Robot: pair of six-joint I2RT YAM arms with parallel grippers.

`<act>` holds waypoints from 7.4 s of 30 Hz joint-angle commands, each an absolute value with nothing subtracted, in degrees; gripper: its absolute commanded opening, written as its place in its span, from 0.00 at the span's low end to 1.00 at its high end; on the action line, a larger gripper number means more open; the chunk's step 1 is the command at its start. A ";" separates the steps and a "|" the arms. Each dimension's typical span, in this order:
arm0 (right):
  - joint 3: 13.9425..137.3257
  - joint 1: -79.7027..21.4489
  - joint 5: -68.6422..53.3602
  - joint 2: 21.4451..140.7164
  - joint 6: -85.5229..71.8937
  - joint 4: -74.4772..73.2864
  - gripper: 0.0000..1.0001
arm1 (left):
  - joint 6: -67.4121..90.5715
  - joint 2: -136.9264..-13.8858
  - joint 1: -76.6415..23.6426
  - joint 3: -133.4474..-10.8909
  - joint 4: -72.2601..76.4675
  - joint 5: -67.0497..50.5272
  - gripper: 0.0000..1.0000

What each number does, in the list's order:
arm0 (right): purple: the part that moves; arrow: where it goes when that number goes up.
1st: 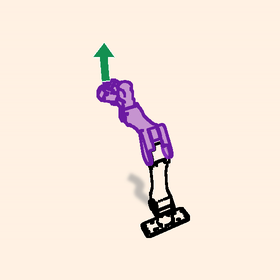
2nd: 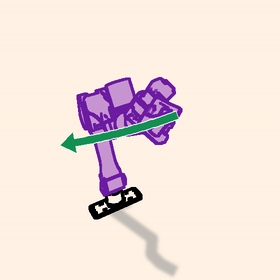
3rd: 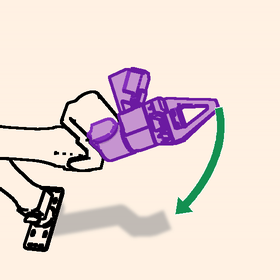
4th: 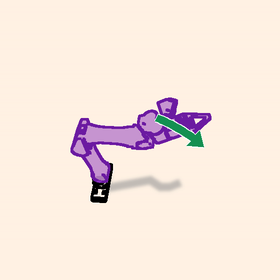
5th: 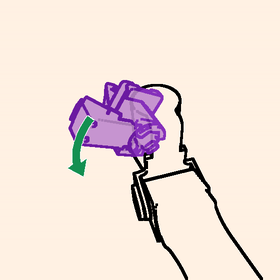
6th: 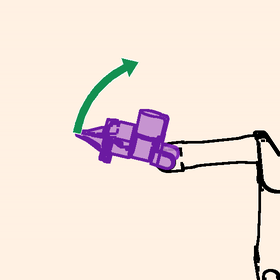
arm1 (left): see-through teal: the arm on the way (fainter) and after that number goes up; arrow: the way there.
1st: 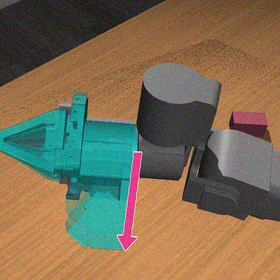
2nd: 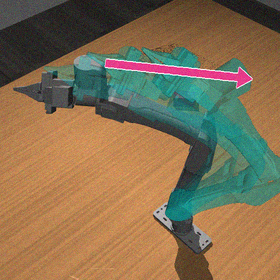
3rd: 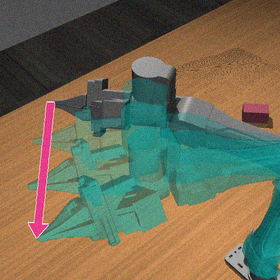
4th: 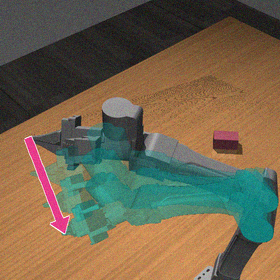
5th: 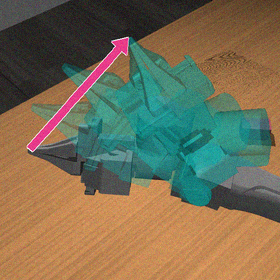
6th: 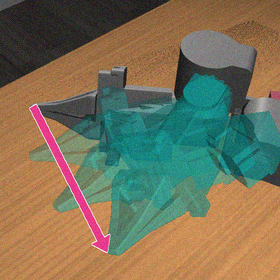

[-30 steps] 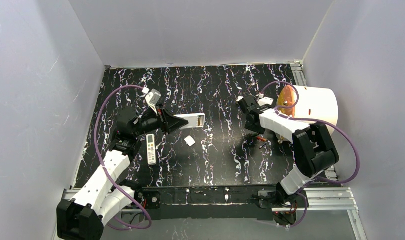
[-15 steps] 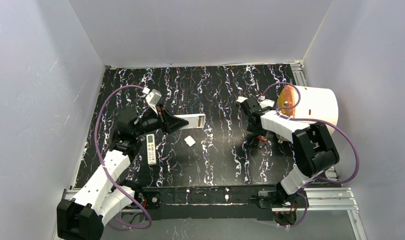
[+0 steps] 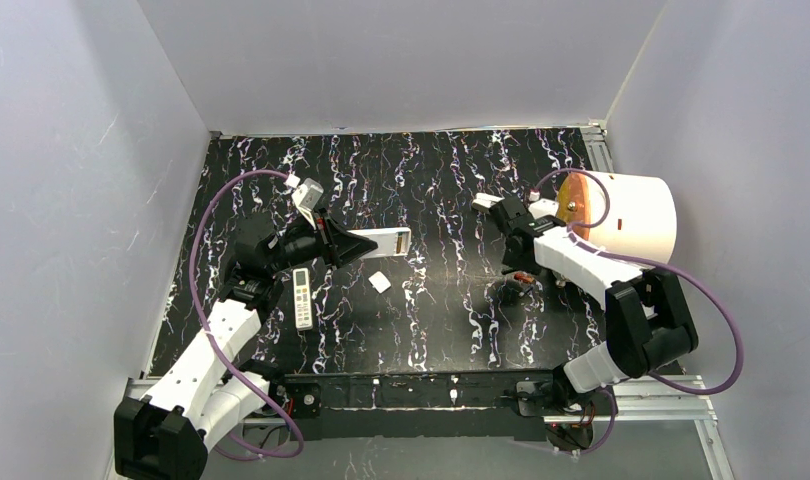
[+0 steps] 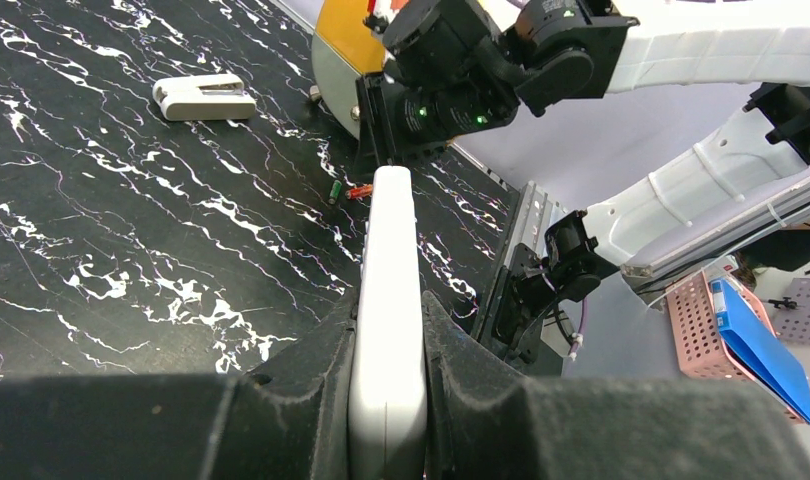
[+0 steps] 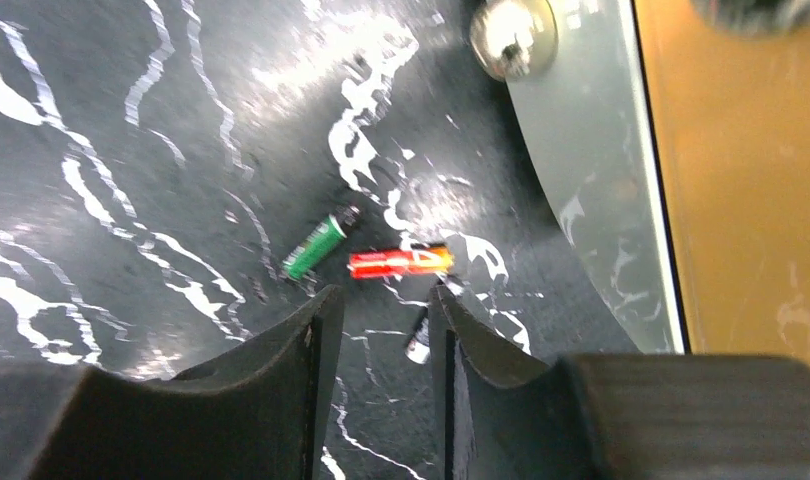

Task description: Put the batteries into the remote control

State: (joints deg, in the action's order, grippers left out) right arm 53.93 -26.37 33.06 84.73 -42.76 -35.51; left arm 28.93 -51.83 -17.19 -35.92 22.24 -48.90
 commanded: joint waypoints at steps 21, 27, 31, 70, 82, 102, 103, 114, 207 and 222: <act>43.70 -26.38 28.85 83.23 -49.95 -34.08 0.42 | 28.31 -51.12 -16.89 -36.55 23.38 -49.56 0.00; 41.64 -26.41 28.29 83.41 -49.48 -32.30 0.40 | 28.22 -51.28 -16.96 -36.72 23.38 -49.57 0.00; 41.15 -26.37 28.15 83.48 -49.57 -32.10 0.38 | 28.35 -51.24 -16.96 -36.78 23.38 -49.61 0.00; 54.27 -36.73 -1.54 75.29 -41.92 -23.88 0.09 | 54.68 -84.85 -20.84 -41.25 23.92 -50.26 0.00; 54.42 -38.87 -6.86 79.39 -45.06 -16.85 0.11 | 58.83 -90.92 -21.71 -41.20 32.09 -51.32 0.00; 56.23 -41.55 -4.46 80.83 -45.17 -14.87 0.12 | 60.41 -91.71 -21.91 -39.92 34.72 -50.27 0.00; 56.25 -41.64 -4.22 80.80 -45.18 -14.65 0.12 | 60.38 -91.65 -21.95 -39.76 34.79 -50.21 0.00; 59.22 -42.42 -0.47 83.20 -44.14 -19.92 0.22 | 59.89 -90.79 -21.97 -39.68 34.88 -51.10 0.00; 34.61 -42.04 10.13 64.07 -79.08 39.38 0.66 | 108.76 -83.51 -21.57 -40.68 59.28 -46.58 0.00; 34.25 -42.04 9.58 64.45 -79.92 40.15 0.63 | 108.38 -83.47 -21.54 -40.52 59.27 -46.55 0.00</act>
